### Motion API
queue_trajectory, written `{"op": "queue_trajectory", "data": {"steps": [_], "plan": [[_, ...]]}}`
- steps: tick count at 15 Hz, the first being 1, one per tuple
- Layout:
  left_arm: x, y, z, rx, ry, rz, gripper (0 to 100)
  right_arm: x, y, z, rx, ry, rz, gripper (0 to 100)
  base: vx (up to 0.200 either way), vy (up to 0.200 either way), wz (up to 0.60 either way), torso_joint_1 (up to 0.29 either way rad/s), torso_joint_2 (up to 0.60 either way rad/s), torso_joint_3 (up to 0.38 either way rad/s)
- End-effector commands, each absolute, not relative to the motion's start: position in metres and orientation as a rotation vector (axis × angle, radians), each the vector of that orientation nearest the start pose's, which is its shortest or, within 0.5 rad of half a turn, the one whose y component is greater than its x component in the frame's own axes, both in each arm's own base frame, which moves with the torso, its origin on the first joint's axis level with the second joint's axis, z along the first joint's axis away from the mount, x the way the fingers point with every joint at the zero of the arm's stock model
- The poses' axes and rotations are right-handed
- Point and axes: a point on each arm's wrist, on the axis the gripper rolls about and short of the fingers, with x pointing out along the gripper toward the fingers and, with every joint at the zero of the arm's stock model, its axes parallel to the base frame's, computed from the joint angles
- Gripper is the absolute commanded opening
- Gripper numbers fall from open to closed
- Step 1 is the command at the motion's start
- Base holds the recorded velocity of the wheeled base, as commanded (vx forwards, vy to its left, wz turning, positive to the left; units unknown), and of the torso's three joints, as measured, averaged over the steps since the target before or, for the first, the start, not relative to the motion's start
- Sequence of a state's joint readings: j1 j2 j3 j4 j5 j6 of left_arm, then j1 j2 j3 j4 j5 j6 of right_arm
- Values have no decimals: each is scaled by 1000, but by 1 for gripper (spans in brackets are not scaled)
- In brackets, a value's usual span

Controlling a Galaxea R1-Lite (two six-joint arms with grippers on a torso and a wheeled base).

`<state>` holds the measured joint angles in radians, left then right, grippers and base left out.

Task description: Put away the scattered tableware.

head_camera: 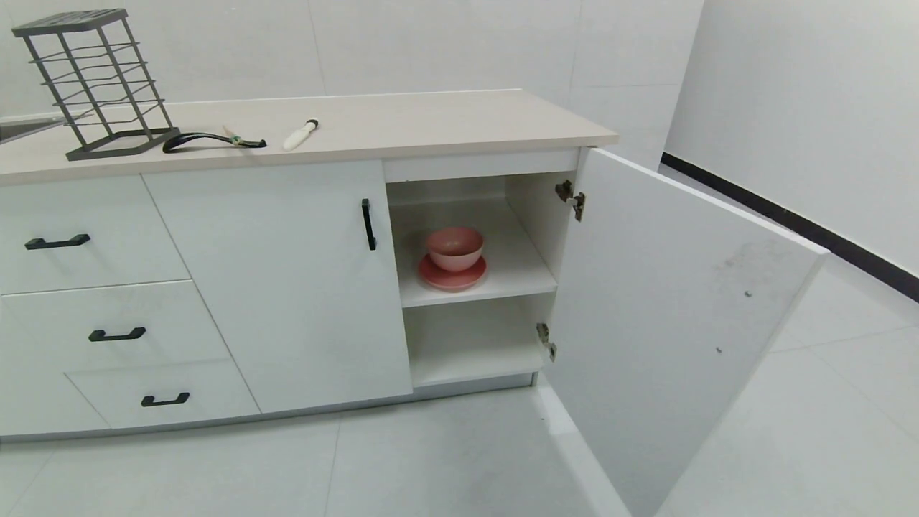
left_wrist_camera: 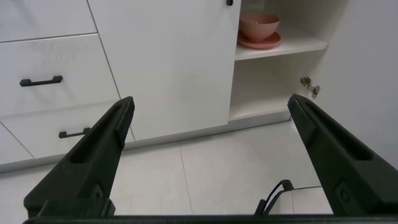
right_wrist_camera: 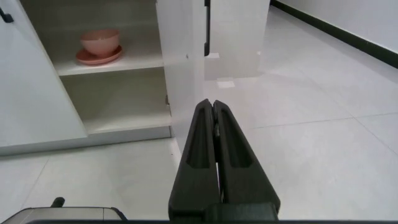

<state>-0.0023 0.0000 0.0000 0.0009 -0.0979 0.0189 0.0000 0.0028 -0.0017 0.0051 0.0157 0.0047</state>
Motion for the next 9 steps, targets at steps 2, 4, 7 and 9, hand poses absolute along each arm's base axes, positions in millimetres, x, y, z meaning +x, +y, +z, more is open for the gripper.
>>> {"op": "queue_trajectory", "data": {"steps": [2, 4, 7, 9], "plan": [[-23, -2, 75, 18, 1, -100, 100, -23, 0, 76, 6, 8, 15, 0, -200, 0, 0, 2, 2, 2], [-23, -2, 75, 20, 1, -101, 100, -23, 0, 76, 8, 8, 14, 0, -200, 0, 0, 10, 2, -2], [-23, -2, 75, 20, 1, -101, 100, -23, 0, 76, 18, 8, 14, 0, -133, -133, 0, 0, 2, 3], [-23, -2, 75, 20, 1, -101, 100, -23, 0, 75, 12, 9, 17, 0, 0, 0, 0, 0, 0, 0]]}}
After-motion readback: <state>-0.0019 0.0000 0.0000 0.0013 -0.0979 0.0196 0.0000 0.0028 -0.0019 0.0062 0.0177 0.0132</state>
